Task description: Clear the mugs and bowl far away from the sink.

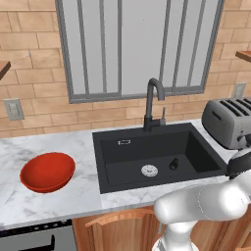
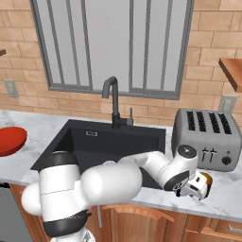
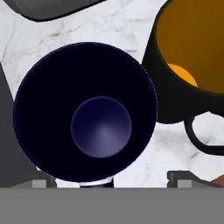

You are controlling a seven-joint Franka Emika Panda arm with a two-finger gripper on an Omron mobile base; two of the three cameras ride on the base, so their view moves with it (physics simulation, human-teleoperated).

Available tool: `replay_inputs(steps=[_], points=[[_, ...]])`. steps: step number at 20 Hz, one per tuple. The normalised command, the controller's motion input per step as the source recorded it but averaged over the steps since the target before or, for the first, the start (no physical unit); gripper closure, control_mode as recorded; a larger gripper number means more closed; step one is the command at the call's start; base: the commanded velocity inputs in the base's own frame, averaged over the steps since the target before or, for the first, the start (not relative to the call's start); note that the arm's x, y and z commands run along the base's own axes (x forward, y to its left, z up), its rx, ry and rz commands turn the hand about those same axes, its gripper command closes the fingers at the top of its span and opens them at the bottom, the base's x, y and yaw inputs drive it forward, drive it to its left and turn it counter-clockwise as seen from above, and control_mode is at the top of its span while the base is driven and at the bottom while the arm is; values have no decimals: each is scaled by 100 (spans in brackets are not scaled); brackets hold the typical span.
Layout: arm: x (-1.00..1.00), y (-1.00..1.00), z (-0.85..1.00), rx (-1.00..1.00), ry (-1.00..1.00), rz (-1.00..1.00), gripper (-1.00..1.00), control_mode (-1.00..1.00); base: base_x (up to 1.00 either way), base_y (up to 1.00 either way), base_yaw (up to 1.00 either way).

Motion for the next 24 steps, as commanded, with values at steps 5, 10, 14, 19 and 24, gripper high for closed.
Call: replay_inputs(steps=[5, 10, 14, 19, 24], points=[[0, 0, -8, 0, -2, 0, 100, -100, 0, 0, 0], [0, 0, -1, 0, 0, 0, 100, -100, 0, 0, 0], [0, 0, 0, 0, 1, 0, 100, -100, 0, 0, 0], [0, 5, 0, 0, 1, 0, 100, -100, 0, 0, 0], [-25, 0, 46, 3, 0, 0, 100, -100, 0, 0, 0]])
